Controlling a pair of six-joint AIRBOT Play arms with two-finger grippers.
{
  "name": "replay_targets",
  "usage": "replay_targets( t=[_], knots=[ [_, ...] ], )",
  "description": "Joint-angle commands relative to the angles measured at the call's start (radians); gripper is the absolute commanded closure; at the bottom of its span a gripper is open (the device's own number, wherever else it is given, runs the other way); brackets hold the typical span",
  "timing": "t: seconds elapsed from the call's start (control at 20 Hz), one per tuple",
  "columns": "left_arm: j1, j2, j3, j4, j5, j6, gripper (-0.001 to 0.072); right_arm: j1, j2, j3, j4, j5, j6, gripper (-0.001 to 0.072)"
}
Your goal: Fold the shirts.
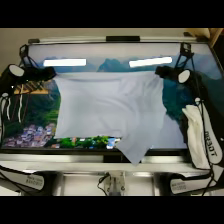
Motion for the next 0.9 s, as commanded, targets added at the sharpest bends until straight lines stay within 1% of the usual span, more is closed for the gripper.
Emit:
replay_targets(
  t=[0.0,0.1,0.15,0.2,0.25,0.3,0.35,0.55,0.7,0.75,0.8,0.85],
  knots=[
    [-0.006,-0.014,0.007,0.063,-0.190,-0.018,0.0674,-0.001,0.007,0.001,-0.008,0.216,0.002,0.0653],
    [0.006,0.016,0.007,0.152,-0.367,-0.019,0.0675,-0.013,0.040,0.001,-0.016,0.373,0.002,0.0653],
    [0.008,0.028,0.007,0.195,-0.453,-0.018,0.0675,-0.016,0.061,0.001,-0.049,0.451,0.002,0.0653],
    [0.008,0.037,0.003,0.257,-0.518,-0.019,0.0675,-0.020,0.076,0.001,-0.101,0.521,0.003,0.0653],
    [0.008,0.039,-0.005,0.288,-0.549,-0.019,0.0675,-0.020,0.077,0.001,-0.143,0.583,0.024,0.0653],
    [0.008,0.037,-0.022,0.287,-0.560,-0.019,0.0675,-0.020,0.069,-0.004,-0.188,0.640,0.052,0.0653],
    [0.005,0.033,-0.044,0.274,-0.557,-0.019,0.0675,-0.019,0.060,-0.019,-0.199,0.668,0.069,0.0653],
    [0.003,-0.021,-0.113,0.225,-0.539,-0.042,0.0674,-0.019,0.018,-0.110,-0.090,0.664,0.116,0.0653],
    [0.003,-0.043,-0.113,0.225,-0.512,-0.049,0.0674,-0.019,0.013,-0.114,-0.066,0.666,0.122,0.0652],
    [0.003,-0.043,-0.109,0.225,-0.499,-0.057,0.0673,-0.019,0.013,-0.114,-0.056,0.667,0.122,0.0610],
    [0.003,-0.043,-0.100,0.222,-0.497,-0.061,0.0607,-0.019,0.014,-0.114,-0.041,0.667,0.122,0.0429],
    [0.003,-0.042,-0.082,0.221,-0.519,-0.064,0.0333,-0.019,0.019,-0.111,-0.021,0.679,0.121,0.0229]
  ],
)
